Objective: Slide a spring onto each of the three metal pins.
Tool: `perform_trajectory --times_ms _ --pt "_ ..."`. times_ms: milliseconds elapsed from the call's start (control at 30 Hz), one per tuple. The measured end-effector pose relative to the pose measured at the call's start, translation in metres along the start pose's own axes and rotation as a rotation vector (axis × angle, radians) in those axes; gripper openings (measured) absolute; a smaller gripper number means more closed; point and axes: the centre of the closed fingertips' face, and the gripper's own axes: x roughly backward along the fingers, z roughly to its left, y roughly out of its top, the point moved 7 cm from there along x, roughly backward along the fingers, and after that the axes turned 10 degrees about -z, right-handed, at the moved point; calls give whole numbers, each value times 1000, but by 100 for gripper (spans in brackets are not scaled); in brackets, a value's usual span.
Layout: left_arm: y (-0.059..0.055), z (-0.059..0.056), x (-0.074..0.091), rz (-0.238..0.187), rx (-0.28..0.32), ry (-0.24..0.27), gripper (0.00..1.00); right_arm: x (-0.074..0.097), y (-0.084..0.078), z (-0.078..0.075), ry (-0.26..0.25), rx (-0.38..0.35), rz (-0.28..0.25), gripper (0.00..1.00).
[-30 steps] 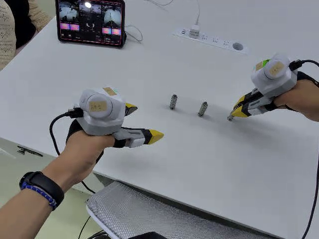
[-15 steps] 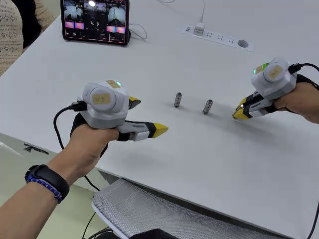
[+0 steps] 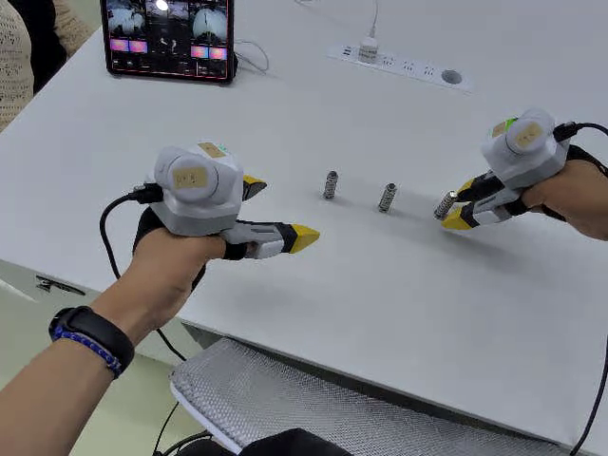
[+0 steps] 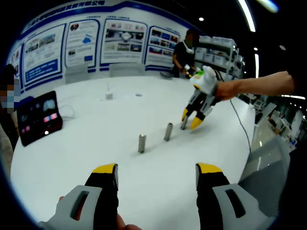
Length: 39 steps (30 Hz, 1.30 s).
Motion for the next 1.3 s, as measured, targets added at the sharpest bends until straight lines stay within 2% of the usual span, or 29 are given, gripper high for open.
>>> perform_trajectory --times_ms 100,233,300,400,533,600,833,1067,1300 --pt "1 0 -1 0 -1 -4 67 3 -3 1 -9 -44 -28 36" --pt "2 0 -3 -1 -3 -7 67 7 -8 4 -27 -48 -40 38" --pt "1 1 -4 4 2 -7 67 10 -11 6 -42 -74 -55 41" --pt "1 3 -4 3 5 -8 67 14 -13 10 -59 -117 -94 45" --pt "3 5 -5 -1 10 -9 67 19 -19 16 -112 -162 -140 46" --pt "4 7 -5 -3 11 -8 68 21 -21 21 -127 -198 -180 48" --pt "5 11 -6 4 14 -10 69 27 -25 35 -152 -250 -240 52" --pt "4 15 -9 6 22 -14 70 33 -22 44 -189 -312 -318 55" --pt "5 14 -11 8 18 -31 71 38 -19 54 -223 -363 -393 58"
